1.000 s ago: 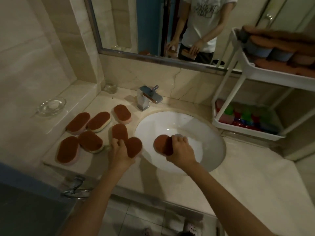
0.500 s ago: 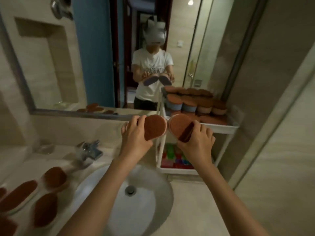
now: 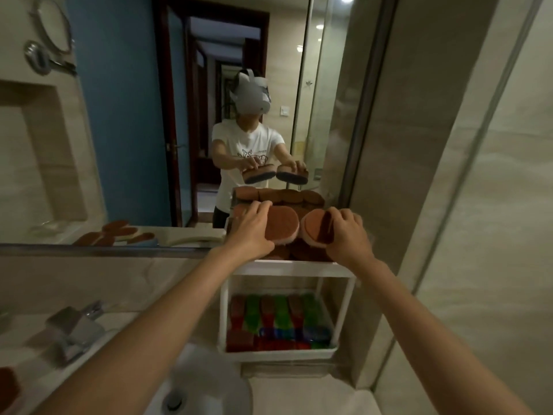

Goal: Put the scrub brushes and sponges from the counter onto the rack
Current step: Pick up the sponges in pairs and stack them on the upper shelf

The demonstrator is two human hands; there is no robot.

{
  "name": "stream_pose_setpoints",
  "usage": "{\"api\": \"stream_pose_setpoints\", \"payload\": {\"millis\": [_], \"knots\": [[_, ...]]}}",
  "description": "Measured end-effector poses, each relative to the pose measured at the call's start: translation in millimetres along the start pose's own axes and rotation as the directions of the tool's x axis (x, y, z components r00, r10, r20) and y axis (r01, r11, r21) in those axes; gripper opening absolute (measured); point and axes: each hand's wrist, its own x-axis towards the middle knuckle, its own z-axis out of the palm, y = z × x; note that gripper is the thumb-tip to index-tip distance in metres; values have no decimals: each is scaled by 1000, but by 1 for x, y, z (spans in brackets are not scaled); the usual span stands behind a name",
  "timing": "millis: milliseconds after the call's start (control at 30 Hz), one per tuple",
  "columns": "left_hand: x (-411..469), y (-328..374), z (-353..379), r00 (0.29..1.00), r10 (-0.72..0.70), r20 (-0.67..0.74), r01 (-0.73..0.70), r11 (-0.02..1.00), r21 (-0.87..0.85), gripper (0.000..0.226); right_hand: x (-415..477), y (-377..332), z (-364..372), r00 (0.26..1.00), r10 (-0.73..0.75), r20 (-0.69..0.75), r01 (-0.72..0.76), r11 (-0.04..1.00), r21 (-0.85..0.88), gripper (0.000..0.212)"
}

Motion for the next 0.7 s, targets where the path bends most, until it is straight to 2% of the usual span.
{"api": "stream_pose_setpoints", "payload": {"millis": [300, 567, 700], "knots": [[5, -15, 13, 995, -25, 96, 22, 999, 34, 75, 18, 10, 27, 981, -39, 191, 40, 999, 1, 73], [12, -16, 10, 1000, -18, 8, 18, 999, 49, 65, 26, 11, 27, 978, -78, 192, 70, 997, 45, 67], [10, -21, 13, 996, -31, 82, 27, 998, 52, 62, 28, 11, 31, 969, -74, 237, 68, 997, 30, 64]]}}
